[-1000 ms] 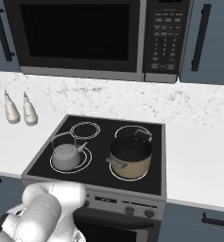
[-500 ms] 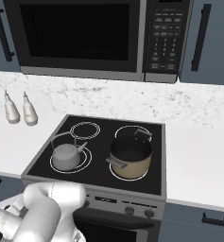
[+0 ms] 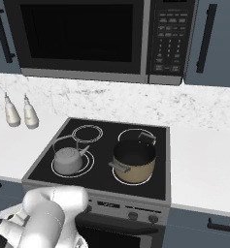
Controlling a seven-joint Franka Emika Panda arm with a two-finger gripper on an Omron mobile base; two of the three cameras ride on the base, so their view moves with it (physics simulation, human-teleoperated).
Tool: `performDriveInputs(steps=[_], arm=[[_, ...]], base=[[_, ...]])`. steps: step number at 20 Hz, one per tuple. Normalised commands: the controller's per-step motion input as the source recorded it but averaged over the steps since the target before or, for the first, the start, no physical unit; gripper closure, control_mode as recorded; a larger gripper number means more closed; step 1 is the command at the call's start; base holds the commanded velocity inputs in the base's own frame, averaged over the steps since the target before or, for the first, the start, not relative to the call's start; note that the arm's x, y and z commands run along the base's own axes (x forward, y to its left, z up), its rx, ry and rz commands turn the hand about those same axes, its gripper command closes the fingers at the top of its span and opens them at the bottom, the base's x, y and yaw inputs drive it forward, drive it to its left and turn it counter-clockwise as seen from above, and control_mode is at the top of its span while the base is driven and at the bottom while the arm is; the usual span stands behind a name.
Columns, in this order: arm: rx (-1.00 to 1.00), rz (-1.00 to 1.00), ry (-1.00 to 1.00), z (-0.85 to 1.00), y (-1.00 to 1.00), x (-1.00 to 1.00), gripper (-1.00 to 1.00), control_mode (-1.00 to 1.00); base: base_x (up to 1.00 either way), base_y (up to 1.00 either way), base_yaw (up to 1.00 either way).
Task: Pick the kettle from the counter and place it on a stove burner. Then turn the burner on.
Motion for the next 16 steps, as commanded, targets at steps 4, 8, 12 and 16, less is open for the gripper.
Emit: performDriveInputs(steps=[4,8,12,16], arm=[[0.00,0.00,-0.10,-0.04,-0.44,-0.41,-1.00,-1.00],[0.02,0.00,-0.14,0.13,-0.26,-0.05,-1.00,-1.00],[0.06,0.00,-0.06,0.15,-0.02,0.25,-1.00,-1.00],[0.04,0.00,-0.01,0.00,0.00,0.44,-1.00,-1.00]], base=[[0.00,0.00,0.00],[0.00,0.00,0.00],[0.00,0.00,0.00],[0.00,0.00,0.00]])
